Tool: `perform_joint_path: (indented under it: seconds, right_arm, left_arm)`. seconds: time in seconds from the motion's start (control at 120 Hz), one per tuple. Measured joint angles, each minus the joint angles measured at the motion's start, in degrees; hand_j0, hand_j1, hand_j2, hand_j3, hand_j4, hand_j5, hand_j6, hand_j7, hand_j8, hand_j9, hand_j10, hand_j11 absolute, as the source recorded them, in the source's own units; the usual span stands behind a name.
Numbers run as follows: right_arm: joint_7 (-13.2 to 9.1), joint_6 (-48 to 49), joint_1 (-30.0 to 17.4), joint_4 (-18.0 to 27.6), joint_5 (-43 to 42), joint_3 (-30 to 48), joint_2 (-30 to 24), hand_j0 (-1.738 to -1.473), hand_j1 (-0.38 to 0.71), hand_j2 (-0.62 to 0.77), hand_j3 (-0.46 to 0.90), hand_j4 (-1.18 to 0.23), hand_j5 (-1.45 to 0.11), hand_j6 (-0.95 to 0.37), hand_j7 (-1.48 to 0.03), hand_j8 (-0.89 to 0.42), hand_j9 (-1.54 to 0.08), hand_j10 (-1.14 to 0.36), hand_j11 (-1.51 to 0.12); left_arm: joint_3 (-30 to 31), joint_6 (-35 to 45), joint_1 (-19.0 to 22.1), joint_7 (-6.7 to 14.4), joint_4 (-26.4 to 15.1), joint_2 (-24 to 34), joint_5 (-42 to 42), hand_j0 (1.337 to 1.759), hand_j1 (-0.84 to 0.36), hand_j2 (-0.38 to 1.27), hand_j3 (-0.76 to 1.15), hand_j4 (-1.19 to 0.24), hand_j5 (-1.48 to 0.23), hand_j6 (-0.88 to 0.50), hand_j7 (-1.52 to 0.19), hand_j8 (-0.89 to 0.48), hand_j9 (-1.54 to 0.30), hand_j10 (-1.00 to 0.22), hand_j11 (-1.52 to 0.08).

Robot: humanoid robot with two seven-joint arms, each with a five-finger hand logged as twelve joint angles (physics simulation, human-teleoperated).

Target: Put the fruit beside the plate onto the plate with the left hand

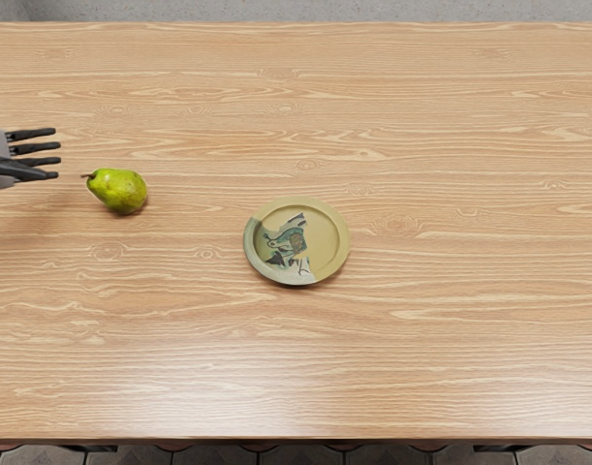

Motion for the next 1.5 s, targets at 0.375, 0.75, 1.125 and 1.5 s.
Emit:
perform_joint_path:
  seconds: [0.375, 0.75, 1.125, 1.5]
  right_arm:
    - [-0.01, 0.0, 0.0, 0.09, 0.0, 0.08, 0.0, -1.658, -0.32, 0.0, 0.0, -0.02, -0.03, -0.02, -0.03, -0.02, -0.03, -0.02, -0.03]
    - [0.01, 0.0, 0.0, 0.09, 0.0, 0.09, 0.0, -1.658, -0.32, 0.0, 0.0, -0.02, -0.03, -0.02, -0.03, -0.02, -0.03, -0.02, -0.03]
    - [0.0, 0.0, 0.0, 0.09, 0.0, 0.06, 0.0, -1.658, -0.32, 0.0, 0.0, -0.02, -0.03, -0.02, -0.03, -0.02, -0.03, -0.02, -0.03]
    - [-0.01, 0.0, 0.0, 0.09, 0.0, 0.01, 0.0, -1.658, -0.32, 0.0, 0.0, -0.02, -0.03, -0.02, -0.03, -0.02, -0.03, -0.02, -0.03]
  left_arm:
    - [0.01, 0.0, -9.26, 1.84, 0.0, -1.05, 14.4, 1.658, 0.34, 0.0, 0.0, 0.0, -0.01, 0.0, -0.01, 0.0, -0.01, 0.0, -0.01]
    - [-0.11, 0.0, -21.44, 13.66, -0.07, -10.8, 25.77, 1.658, 0.34, 0.0, 0.0, -0.01, -0.01, -0.01, -0.01, -0.01, -0.01, -0.01, -0.01]
    - [1.27, 0.01, -24.21, 14.16, -0.18, -17.58, 35.44, 1.658, 0.34, 0.0, 0.0, -0.01, -0.01, -0.01, -0.01, -0.01, -0.01, -0.01, -0.01]
    - [18.97, 0.03, -27.57, 14.17, -0.22, -25.0, 41.96, 1.658, 0.34, 0.0, 0.0, -0.01, -0.01, -0.01, -0.01, -0.01, -0.01, -0.01, -0.01]
